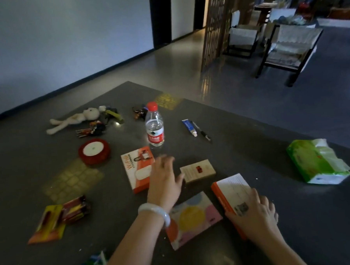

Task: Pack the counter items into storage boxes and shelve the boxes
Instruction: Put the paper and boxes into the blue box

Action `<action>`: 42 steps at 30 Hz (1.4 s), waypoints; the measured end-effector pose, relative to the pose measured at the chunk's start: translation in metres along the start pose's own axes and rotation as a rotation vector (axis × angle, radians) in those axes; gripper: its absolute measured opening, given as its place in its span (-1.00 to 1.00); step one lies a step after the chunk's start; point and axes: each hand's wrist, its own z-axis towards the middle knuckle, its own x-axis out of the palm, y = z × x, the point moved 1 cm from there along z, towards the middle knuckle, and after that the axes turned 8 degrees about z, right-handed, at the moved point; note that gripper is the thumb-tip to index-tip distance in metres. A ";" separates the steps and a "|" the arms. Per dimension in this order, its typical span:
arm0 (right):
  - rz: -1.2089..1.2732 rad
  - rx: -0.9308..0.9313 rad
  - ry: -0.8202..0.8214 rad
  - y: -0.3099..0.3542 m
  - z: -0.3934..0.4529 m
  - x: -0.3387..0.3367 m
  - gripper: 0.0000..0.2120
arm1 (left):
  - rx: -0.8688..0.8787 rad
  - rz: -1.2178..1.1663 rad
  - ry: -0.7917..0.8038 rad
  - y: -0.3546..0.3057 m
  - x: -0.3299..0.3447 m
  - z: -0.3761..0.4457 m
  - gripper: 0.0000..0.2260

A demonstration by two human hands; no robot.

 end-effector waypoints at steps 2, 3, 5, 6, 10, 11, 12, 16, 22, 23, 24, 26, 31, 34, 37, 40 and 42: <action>-0.028 -0.016 -0.002 0.006 -0.006 0.004 0.06 | -0.233 0.134 0.023 0.024 -0.007 0.010 -0.27; -0.040 -0.021 -0.007 0.008 -0.008 0.006 0.08 | -0.313 0.174 0.071 0.034 -0.009 0.015 -0.20; -0.054 -0.023 -0.022 0.010 -0.012 0.009 0.12 | -0.351 0.228 0.206 0.049 -0.006 0.024 -0.16; -0.058 -0.023 -0.028 0.010 -0.013 0.010 0.13 | -0.331 0.258 0.283 0.054 -0.003 0.027 -0.19; -0.069 -0.032 -0.021 0.007 -0.012 0.009 0.16 | -0.262 0.251 0.462 0.065 0.004 0.025 -0.28; -0.077 -0.033 -0.017 0.006 -0.011 0.009 0.16 | -0.228 0.246 0.473 0.066 0.004 0.021 -0.29; -0.088 -0.031 -0.012 0.006 -0.010 0.009 0.16 | -0.184 0.246 0.488 0.069 0.003 0.017 -0.28; -0.109 -0.024 -0.021 0.005 -0.008 0.012 0.16 | -0.039 0.219 0.560 0.079 -0.009 0.010 -0.23; -0.123 -0.025 -0.019 0.003 -0.006 0.011 0.16 | -0.439 0.090 0.339 0.069 -0.007 0.009 0.03; -0.120 -0.030 -0.016 0.002 -0.006 0.011 0.16 | -0.504 0.095 0.343 0.066 -0.005 0.009 0.07; -0.116 -0.037 -0.013 0.000 -0.006 0.010 0.17 | -0.545 0.116 0.364 0.064 -0.003 0.009 0.09; -0.106 -0.056 -0.009 -0.002 -0.007 0.008 0.17 | -0.573 0.171 0.391 0.060 -0.001 0.009 0.10; -0.024 -0.104 -0.069 -0.010 -0.015 -0.003 0.13 | -0.493 0.199 0.341 0.058 -0.010 0.003 0.07; 0.040 -0.145 -0.142 -0.015 -0.021 -0.014 0.13 | -0.377 0.150 0.310 0.054 -0.025 -0.001 0.06; 0.052 -0.154 -0.193 -0.017 -0.029 -0.027 0.15 | -0.208 0.130 0.330 0.032 -0.040 -0.006 0.03; 0.053 -0.140 -0.259 -0.022 -0.040 -0.043 0.17 | -0.047 0.108 0.377 -0.004 -0.050 -0.011 0.03; 0.055 -0.127 -0.283 -0.030 -0.049 -0.059 0.15 | 0.059 0.083 0.403 -0.031 -0.052 -0.015 0.04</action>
